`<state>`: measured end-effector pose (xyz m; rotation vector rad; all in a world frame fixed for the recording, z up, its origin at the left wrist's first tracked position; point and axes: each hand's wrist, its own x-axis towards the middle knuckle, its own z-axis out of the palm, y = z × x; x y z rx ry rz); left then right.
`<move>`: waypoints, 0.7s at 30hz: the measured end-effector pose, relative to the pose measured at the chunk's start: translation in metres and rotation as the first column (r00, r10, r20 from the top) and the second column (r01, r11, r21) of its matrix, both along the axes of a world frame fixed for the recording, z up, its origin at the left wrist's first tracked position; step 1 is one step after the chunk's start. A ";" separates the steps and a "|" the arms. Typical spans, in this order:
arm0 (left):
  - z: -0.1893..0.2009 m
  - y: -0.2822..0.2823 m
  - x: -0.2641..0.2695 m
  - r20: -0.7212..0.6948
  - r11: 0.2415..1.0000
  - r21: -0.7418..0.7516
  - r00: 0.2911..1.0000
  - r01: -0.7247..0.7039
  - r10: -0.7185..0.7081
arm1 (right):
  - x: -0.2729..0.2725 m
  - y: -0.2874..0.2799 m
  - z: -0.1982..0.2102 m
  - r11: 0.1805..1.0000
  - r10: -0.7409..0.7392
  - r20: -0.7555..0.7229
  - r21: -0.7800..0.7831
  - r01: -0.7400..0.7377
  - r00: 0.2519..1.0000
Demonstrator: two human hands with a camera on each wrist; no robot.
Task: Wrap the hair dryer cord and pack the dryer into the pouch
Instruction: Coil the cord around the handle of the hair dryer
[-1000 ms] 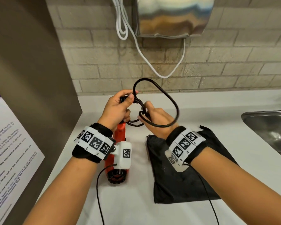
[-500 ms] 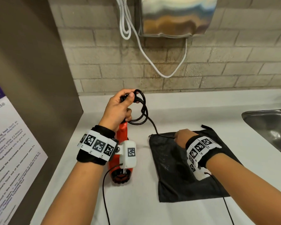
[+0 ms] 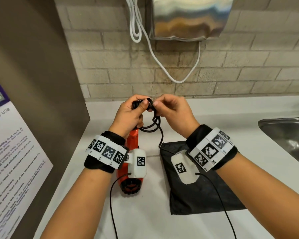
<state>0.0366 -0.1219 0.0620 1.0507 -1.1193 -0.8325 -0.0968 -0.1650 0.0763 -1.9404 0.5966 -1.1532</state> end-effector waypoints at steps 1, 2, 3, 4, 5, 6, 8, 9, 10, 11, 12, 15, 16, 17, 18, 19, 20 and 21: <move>0.001 0.000 0.000 0.002 1.000 -0.005 1.000 0.001 -0.001 | 0.001 0.001 -0.001 1.000 0.017 0.016 0.009 -0.017 1.000; 0.001 0.000 0.001 -0.002 1.000 -0.007 1.000 0.003 -0.003 | 0.003 0.002 -0.003 1.000 0.014 0.034 0.017 -0.015 0.999; 0.001 0.000 0.001 -0.007 1.000 -0.006 1.000 0.005 -0.005 | 0.004 0.002 -0.004 1.000 0.001 0.056 0.029 -0.002 0.998; 0.001 0.000 0.001 -0.010 1.000 -0.004 1.000 0.009 -0.009 | 0.004 0.002 -0.004 0.999 -0.016 0.072 0.041 0.013 0.997; 0.001 -0.001 0.001 -0.008 1.000 -0.003 1.000 0.011 -0.011 | 0.003 0.001 -0.003 0.999 -0.024 0.076 0.046 0.021 0.997; 0.001 -0.001 0.000 -0.003 1.000 -0.002 1.000 0.013 -0.013 | 0.003 0.000 -0.002 0.999 -0.028 0.056 0.034 0.026 0.998; 0.001 -0.001 -0.001 0.004 1.000 0.001 1.000 0.025 -0.025 | 0.002 -0.002 -0.003 0.998 -0.034 -0.004 -0.050 0.034 0.999; 0.001 -0.001 -0.001 0.005 0.999 0.003 0.999 0.033 -0.033 | 0.002 -0.003 -0.005 0.994 -0.045 -0.021 -0.102 0.042 0.999; 0.001 -0.002 -0.002 0.003 0.999 0.007 0.999 0.040 -0.040 | 0.001 -0.004 -0.006 0.988 -0.058 -0.029 -0.146 0.054 0.998; 0.001 -0.002 -0.002 -0.001 0.999 0.015 0.999 0.044 -0.044 | 0.001 -0.005 -0.009 0.981 -0.070 -0.033 -0.183 0.063 0.997; 0.002 -0.003 -0.002 -0.004 0.999 0.023 0.999 0.048 -0.048 | 0.000 -0.007 -0.011 0.974 -0.081 -0.032 -0.214 0.072 0.996; 0.003 -0.002 -0.003 -0.001 0.996 0.045 0.997 0.078 -0.078 | 0.000 -0.009 -0.018 0.973 -0.066 0.015 -0.221 0.068 0.998; 0.003 -0.001 -0.003 0.002 0.995 0.050 0.996 0.089 -0.090 | 0.000 -0.009 -0.019 0.974 -0.050 0.029 -0.218 0.055 0.998; 0.004 0.000 -0.003 0.007 0.994 0.053 0.995 0.095 -0.096 | 0.002 -0.009 -0.020 0.974 -0.036 0.036 -0.221 0.043 0.999; 0.004 0.000 -0.002 0.015 0.994 0.055 0.995 0.096 -0.097 | 0.003 -0.009 -0.019 0.973 -0.029 0.034 -0.230 0.036 0.999; 0.004 0.001 -0.002 0.024 0.994 0.055 0.995 0.091 -0.092 | 0.004 -0.009 -0.019 0.969 -0.021 0.027 -0.247 0.027 0.999; 0.004 0.001 -0.002 0.030 0.995 0.055 0.996 0.080 -0.082 | 0.005 -0.008 -0.017 0.963 -0.016 0.022 -0.268 0.021 1.000; 0.004 0.001 -0.001 0.031 0.996 0.053 0.997 0.068 -0.070 | 0.005 -0.008 -0.016 0.958 -0.013 0.017 -0.288 0.018 1.000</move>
